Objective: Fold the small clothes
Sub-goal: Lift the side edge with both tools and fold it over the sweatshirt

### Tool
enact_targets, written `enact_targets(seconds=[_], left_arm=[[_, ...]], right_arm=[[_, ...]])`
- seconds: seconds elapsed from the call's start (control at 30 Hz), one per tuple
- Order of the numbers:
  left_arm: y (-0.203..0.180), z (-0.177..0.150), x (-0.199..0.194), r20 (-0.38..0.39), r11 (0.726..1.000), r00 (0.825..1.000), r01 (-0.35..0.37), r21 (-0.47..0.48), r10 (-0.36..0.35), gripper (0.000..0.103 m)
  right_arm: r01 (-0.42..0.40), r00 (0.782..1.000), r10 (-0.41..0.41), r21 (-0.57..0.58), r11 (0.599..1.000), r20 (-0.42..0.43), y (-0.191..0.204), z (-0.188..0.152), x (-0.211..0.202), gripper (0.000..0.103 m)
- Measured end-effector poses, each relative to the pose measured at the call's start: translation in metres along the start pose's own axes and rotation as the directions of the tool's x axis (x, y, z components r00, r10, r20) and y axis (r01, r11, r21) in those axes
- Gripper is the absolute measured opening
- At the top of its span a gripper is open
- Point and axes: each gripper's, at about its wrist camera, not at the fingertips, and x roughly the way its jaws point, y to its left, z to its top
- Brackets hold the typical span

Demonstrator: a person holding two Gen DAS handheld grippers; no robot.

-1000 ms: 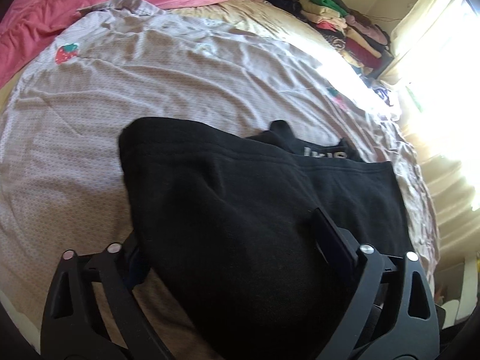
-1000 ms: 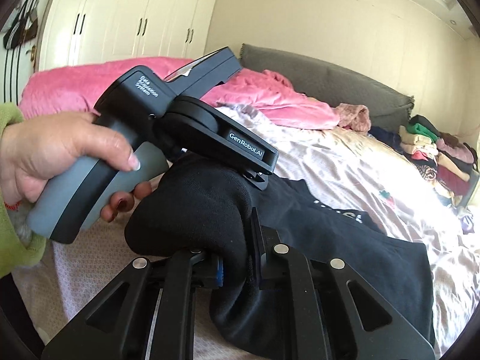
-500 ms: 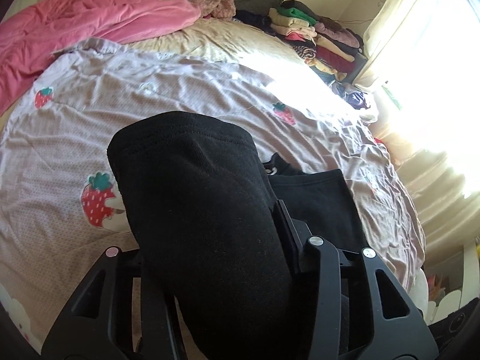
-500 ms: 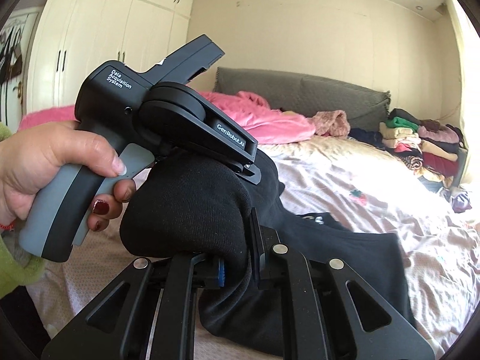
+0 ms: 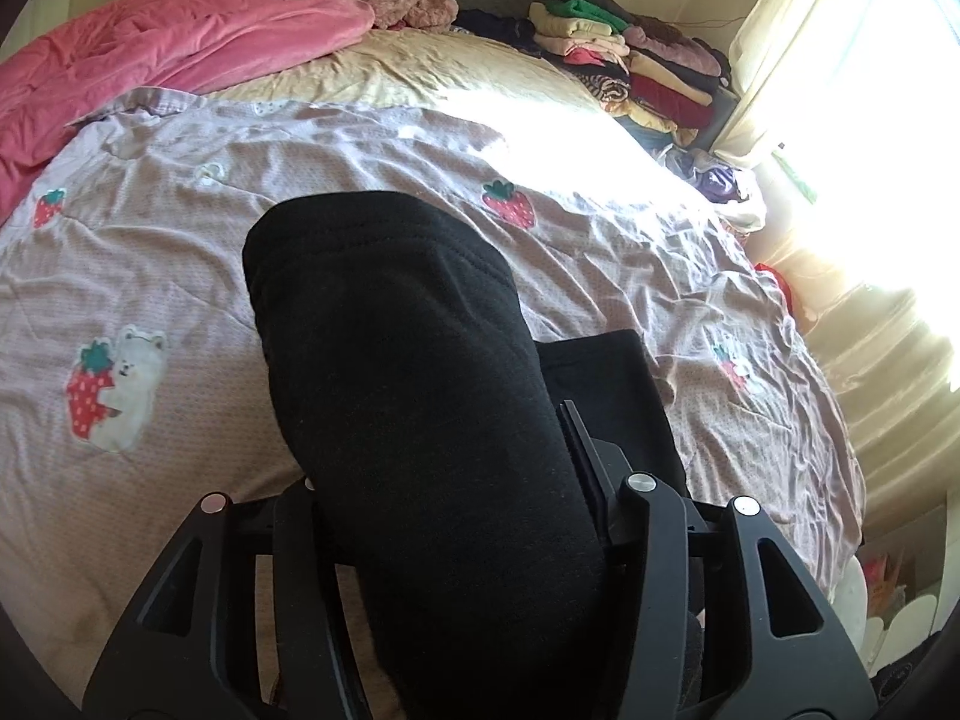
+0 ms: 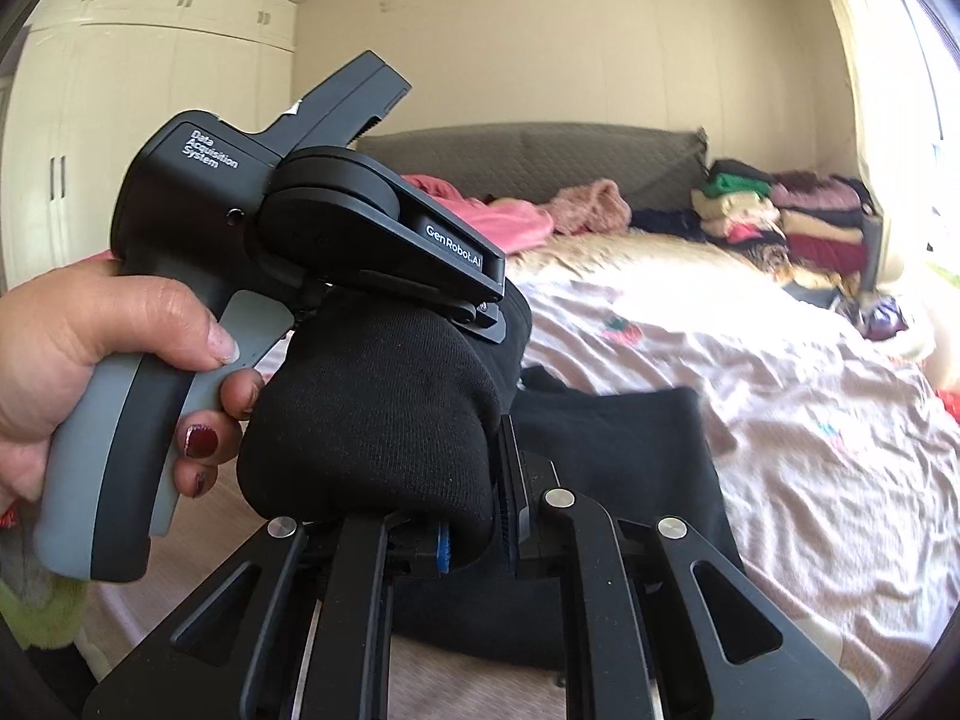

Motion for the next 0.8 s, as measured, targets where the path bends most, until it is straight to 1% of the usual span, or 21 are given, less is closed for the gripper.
enact_targets(seconds=[0.03,0.13,0.2,0.27,0.3,0.33,0.37,0.43,0.47,0.5,0.57,0.7,0.8], left_arm=[[-0.001,-0.001,0.004,-0.005,1.000,1.000,0.002,-0.004,-0.002,0.047],[-0.001,-0.006,0.014,-0.011,0.999,0.999,0.046,-0.025,-0.046,0.060],[0.001,-0.008,0.015,-0.005,0.994,0.995,0.100,-0.038,-0.100,0.060],[0.002,-0.010,0.014,-0.002,0.990,0.991,0.133,-0.049,-0.133,0.061],[0.003,-0.010,0.010,0.010,0.985,0.987,0.163,-0.055,-0.163,0.065],[0.003,-0.010,0.007,0.019,0.982,0.984,0.179,-0.057,-0.178,0.078],[0.003,-0.009,0.001,0.039,0.978,0.979,0.200,-0.053,-0.198,0.080],[0.002,-0.006,-0.007,0.061,0.975,0.974,0.221,-0.037,-0.218,0.080],[0.001,-0.005,-0.009,0.064,0.975,0.974,0.220,-0.031,-0.217,0.080],[0.001,-0.006,-0.012,0.065,0.979,0.978,0.202,-0.020,-0.200,0.080],[0.004,-0.009,-0.012,0.052,0.988,0.987,0.155,-0.009,-0.154,0.080],[0.015,-0.025,-0.009,0.034,0.995,0.994,0.101,0.006,-0.101,0.080],[0.018,-0.037,-0.006,0.016,0.997,0.997,0.069,0.028,-0.070,0.080]], right_arm=[[0.002,1.000,-0.002,0.013,1.000,-0.010,-0.003,-0.003,0.002,0.011],[0.005,0.999,-0.002,0.066,0.998,-0.041,-0.014,-0.012,0.008,0.011],[-0.006,0.999,0.012,0.100,0.995,-0.053,-0.020,-0.016,0.010,0.011],[-0.014,0.998,0.020,0.114,0.993,-0.057,-0.023,-0.018,0.012,0.011],[-0.014,0.998,0.022,0.119,0.993,-0.063,-0.025,-0.019,0.012,0.011],[-0.011,0.997,0.021,0.128,0.992,-0.071,-0.028,-0.020,0.013,0.011],[-0.007,0.996,0.019,0.144,0.990,-0.082,-0.031,-0.022,0.014,0.011],[-0.004,0.994,0.027,0.203,0.979,-0.110,-0.043,-0.028,0.017,0.011],[-0.010,0.992,0.039,0.238,0.971,-0.120,-0.049,-0.030,0.018,0.011],[-0.016,0.990,0.053,0.274,0.962,-0.130,-0.055,-0.034,0.019,0.011],[-0.020,0.987,0.069,0.312,0.950,-0.146,-0.061,-0.040,0.019,0.011],[-0.016,0.985,0.080,0.376,0.927,-0.155,-0.071,-0.048,0.015,0.012],[-0.018,0.983,0.092,0.414,0.910,-0.160,-0.076,-0.052,0.010,0.018]])
